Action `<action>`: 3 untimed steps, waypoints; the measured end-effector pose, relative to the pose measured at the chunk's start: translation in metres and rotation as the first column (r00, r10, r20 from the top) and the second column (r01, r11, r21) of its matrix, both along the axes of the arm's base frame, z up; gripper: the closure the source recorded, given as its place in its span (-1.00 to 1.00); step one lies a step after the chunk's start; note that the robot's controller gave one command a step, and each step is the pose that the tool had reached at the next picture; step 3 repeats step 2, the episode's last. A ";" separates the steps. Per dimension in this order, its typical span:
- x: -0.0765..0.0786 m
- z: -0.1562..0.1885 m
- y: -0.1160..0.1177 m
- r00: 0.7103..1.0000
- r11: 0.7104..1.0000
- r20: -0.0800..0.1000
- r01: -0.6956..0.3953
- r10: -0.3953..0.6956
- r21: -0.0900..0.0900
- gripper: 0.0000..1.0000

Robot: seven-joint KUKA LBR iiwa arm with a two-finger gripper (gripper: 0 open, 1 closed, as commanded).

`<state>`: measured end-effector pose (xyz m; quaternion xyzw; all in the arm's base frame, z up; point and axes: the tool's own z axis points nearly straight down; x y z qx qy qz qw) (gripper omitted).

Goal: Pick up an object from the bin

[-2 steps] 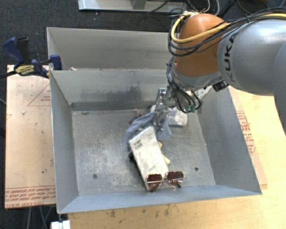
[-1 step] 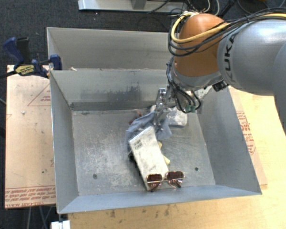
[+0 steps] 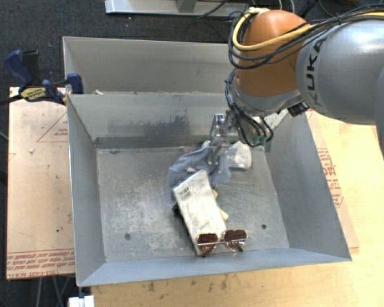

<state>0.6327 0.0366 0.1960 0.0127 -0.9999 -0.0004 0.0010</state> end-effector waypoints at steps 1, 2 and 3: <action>-0.002 0.041 0.001 0.999 0.999 0.003 -0.042 0.042 0.000 1.00; -0.005 0.097 -0.007 1.000 1.000 0.002 0.010 -0.010 0.000 1.00; -0.005 0.097 -0.007 1.000 1.000 0.002 0.010 -0.010 0.000 1.00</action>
Offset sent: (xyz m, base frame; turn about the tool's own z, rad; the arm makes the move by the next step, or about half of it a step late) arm -0.0077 -0.0150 0.1447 0.0845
